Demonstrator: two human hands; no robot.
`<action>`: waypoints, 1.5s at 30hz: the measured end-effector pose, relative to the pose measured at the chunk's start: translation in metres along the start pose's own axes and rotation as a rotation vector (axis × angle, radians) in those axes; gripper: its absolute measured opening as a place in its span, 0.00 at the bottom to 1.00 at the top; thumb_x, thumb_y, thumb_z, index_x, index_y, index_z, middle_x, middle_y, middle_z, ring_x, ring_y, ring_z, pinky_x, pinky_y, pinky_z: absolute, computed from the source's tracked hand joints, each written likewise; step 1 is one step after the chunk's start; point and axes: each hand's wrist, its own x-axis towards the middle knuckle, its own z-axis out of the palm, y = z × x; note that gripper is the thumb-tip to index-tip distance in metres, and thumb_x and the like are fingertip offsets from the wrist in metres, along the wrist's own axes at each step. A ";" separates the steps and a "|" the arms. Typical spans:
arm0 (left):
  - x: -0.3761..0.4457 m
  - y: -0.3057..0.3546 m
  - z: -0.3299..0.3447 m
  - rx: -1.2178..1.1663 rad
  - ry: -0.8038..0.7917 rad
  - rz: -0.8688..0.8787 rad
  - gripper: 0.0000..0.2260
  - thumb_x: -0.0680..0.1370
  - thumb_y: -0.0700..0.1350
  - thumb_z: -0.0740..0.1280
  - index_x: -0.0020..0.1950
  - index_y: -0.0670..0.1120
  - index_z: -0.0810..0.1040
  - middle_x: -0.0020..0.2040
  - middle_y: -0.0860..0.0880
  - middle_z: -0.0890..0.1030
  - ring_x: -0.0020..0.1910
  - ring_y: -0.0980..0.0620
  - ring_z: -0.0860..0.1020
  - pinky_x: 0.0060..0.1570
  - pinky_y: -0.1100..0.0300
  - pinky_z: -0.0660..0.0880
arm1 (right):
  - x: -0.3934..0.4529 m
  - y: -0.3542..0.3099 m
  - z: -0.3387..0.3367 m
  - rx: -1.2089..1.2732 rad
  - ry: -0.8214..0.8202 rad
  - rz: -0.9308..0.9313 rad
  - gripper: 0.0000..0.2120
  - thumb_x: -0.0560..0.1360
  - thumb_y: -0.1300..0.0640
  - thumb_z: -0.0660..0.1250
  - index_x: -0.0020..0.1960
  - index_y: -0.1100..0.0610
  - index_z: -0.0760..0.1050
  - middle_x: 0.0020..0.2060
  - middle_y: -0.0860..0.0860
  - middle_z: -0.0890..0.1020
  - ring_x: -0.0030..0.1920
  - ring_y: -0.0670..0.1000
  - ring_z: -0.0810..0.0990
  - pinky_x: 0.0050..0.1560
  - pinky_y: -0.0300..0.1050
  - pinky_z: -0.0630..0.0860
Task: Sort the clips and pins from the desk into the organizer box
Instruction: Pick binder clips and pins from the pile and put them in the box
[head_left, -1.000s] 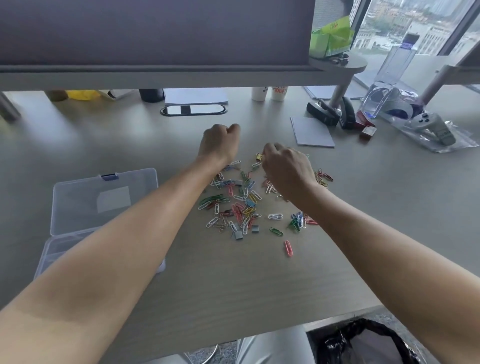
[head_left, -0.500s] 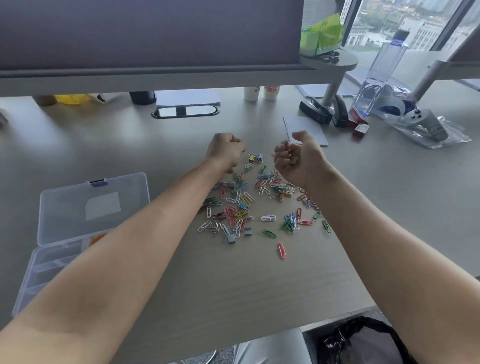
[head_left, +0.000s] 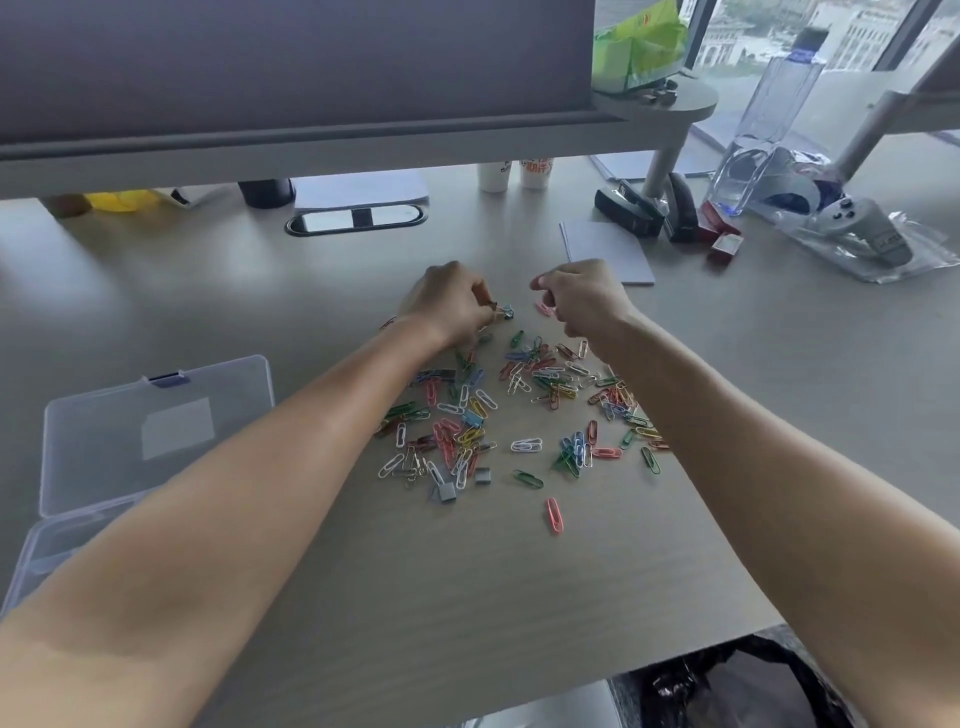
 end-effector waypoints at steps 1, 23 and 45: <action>0.000 -0.001 -0.001 -0.030 0.005 0.000 0.06 0.75 0.46 0.71 0.48 0.45 0.83 0.42 0.48 0.81 0.42 0.49 0.76 0.41 0.60 0.68 | 0.002 0.001 0.002 -0.079 0.012 -0.058 0.10 0.79 0.60 0.65 0.48 0.64 0.84 0.33 0.53 0.78 0.26 0.47 0.69 0.25 0.38 0.66; -0.033 0.013 -0.014 -1.480 -0.314 -0.561 0.11 0.76 0.39 0.51 0.34 0.46 0.65 0.29 0.49 0.63 0.23 0.55 0.56 0.18 0.69 0.55 | -0.035 0.008 -0.022 -0.199 0.117 -0.171 0.09 0.79 0.53 0.71 0.53 0.59 0.82 0.45 0.52 0.85 0.40 0.51 0.82 0.42 0.47 0.81; 0.009 0.095 0.043 0.052 -0.032 0.076 0.14 0.77 0.44 0.69 0.63 0.48 0.81 0.53 0.45 0.84 0.50 0.46 0.81 0.49 0.59 0.74 | -0.057 0.053 -0.101 0.659 0.036 0.342 0.16 0.83 0.53 0.61 0.37 0.54 0.71 0.31 0.51 0.75 0.21 0.44 0.61 0.20 0.35 0.54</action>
